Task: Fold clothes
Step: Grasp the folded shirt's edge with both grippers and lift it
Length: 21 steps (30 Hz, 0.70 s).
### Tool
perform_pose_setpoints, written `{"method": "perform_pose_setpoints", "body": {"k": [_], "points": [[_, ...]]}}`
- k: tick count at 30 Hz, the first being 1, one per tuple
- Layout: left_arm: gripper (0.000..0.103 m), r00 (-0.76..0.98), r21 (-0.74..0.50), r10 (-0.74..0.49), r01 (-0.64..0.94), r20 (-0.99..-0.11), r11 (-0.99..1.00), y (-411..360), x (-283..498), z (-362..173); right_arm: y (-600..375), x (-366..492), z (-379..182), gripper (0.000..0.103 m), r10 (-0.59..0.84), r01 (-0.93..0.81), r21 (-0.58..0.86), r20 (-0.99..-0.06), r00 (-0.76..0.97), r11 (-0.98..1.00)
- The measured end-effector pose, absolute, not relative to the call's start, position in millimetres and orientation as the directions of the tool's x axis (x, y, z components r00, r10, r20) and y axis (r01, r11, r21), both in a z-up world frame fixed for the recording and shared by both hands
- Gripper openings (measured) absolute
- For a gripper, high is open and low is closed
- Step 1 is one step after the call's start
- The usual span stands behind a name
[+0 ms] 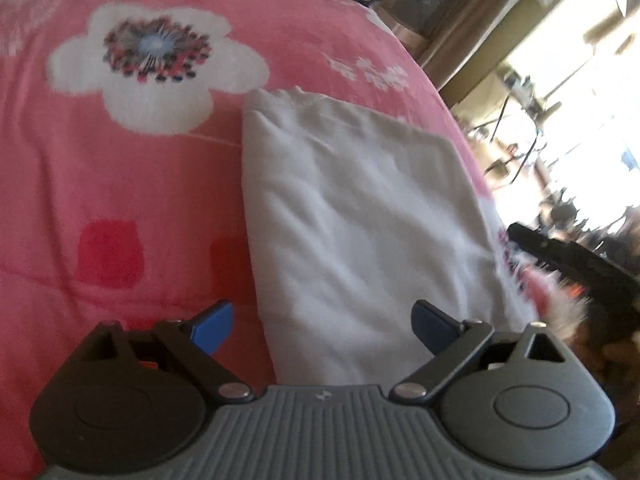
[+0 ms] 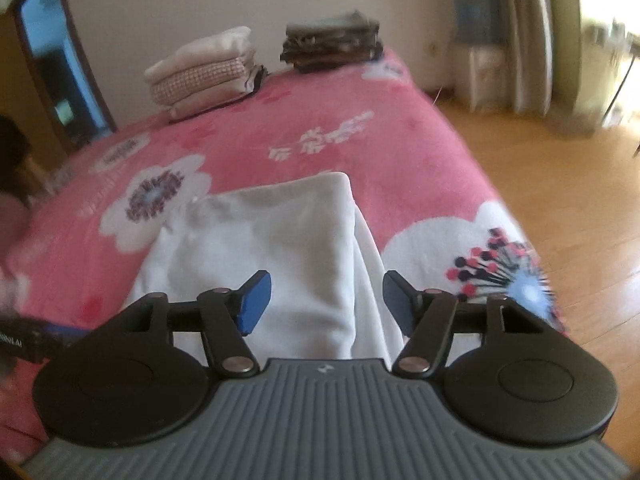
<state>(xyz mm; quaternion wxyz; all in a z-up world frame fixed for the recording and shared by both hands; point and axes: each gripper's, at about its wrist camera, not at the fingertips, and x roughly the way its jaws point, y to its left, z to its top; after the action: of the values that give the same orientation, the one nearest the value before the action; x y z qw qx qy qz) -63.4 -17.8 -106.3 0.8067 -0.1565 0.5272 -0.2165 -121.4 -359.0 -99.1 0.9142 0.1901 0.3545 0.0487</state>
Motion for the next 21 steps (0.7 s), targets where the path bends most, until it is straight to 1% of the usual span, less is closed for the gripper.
{"method": "perform_pose_setpoints", "body": {"k": [3,4,7,9,12,15,17,19,21], "points": [[0.091,0.310,-0.547,-0.575,0.180,-0.757,0.818,-9,-59,-117,-395,-100,-113,0.062,0.324,0.110,0.549,-0.630,0.706,0.829],[0.090,0.299,-0.558,-0.587,0.186,-0.752,0.809,-8,-59,-120,-400,-98,-119,0.062,0.340,0.122,0.570,-0.633,0.696,0.812],[0.086,0.276,-0.579,-0.616,0.210,-0.738,0.787,-7,-57,-131,-406,-93,-137,0.062,0.379,0.144,0.598,-0.657,0.652,0.788],[0.076,0.277,-0.588,-0.634,0.236,-0.722,0.774,-8,-49,-132,-405,-84,-143,0.063,0.413,0.131,0.623,-0.646,0.641,0.771],[0.072,0.252,-0.603,-0.652,0.250,-0.715,0.757,-14,-27,-137,-405,-61,-149,0.063,0.468,0.104,0.661,-0.624,0.626,0.743],[0.071,0.215,-0.625,-0.674,0.258,-0.707,0.737,-20,-4,-143,-405,-28,-154,0.063,0.530,0.069,0.699,-0.599,0.601,0.712],[0.070,0.199,-0.643,-0.692,0.259,-0.694,0.720,-24,12,-147,-403,-3,-156,0.061,0.576,0.034,0.727,-0.572,0.584,0.686],[0.069,0.199,-0.667,-0.709,0.240,-0.677,0.705,-27,24,-152,-399,19,-160,0.059,0.615,0.009,0.748,-0.552,0.563,0.663],[0.069,0.208,-0.686,-0.721,0.224,-0.661,0.693,-28,28,-155,-394,40,-164,0.059,0.651,-0.013,0.769,-0.533,0.541,0.640]]}}
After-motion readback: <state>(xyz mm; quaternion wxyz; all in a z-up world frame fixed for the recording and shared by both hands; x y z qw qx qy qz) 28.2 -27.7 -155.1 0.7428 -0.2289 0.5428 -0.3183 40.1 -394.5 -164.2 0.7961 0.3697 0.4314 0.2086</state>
